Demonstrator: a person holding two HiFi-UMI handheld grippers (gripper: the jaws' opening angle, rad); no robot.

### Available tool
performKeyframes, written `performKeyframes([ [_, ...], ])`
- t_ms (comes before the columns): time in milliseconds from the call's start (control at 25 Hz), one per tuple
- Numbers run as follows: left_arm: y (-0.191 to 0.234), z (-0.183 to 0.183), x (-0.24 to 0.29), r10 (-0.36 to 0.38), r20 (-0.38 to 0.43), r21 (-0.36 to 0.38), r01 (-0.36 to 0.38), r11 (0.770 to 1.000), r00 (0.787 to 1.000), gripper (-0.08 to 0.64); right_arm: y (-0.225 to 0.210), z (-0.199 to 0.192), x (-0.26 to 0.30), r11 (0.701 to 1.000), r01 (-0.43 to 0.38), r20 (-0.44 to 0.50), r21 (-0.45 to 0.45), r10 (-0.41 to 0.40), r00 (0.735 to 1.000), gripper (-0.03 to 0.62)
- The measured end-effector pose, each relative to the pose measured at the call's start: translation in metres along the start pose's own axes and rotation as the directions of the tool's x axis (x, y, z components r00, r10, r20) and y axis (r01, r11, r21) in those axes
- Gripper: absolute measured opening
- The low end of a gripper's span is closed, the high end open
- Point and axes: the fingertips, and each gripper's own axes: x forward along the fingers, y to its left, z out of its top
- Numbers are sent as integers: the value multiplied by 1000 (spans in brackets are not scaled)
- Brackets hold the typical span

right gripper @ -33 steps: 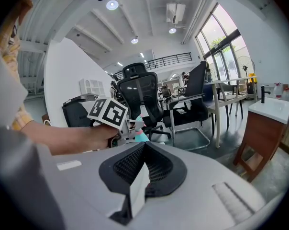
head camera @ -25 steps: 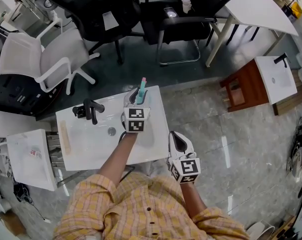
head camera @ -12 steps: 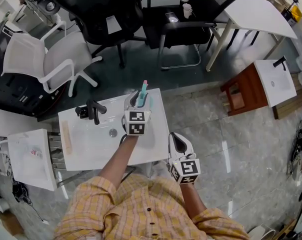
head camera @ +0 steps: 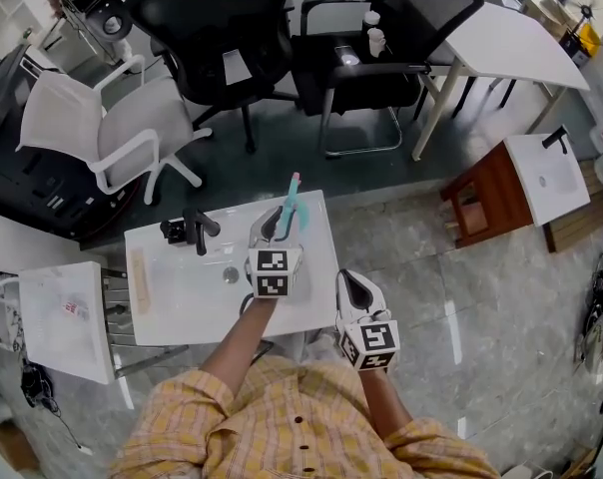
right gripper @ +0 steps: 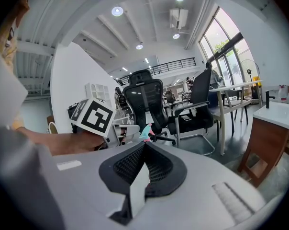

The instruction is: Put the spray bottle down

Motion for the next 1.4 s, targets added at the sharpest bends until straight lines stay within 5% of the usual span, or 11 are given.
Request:
performKeyframes([
  [640,-17,25,-65,-38,66,-12,39,999,997,0,6,33,-2,1000,-9,59,-3,9,998,2],
  [1400,-14,40,-114,-44,126,-15,47,999,991,0,22,75,0,999,-18,122,-46,24,992,0],
])
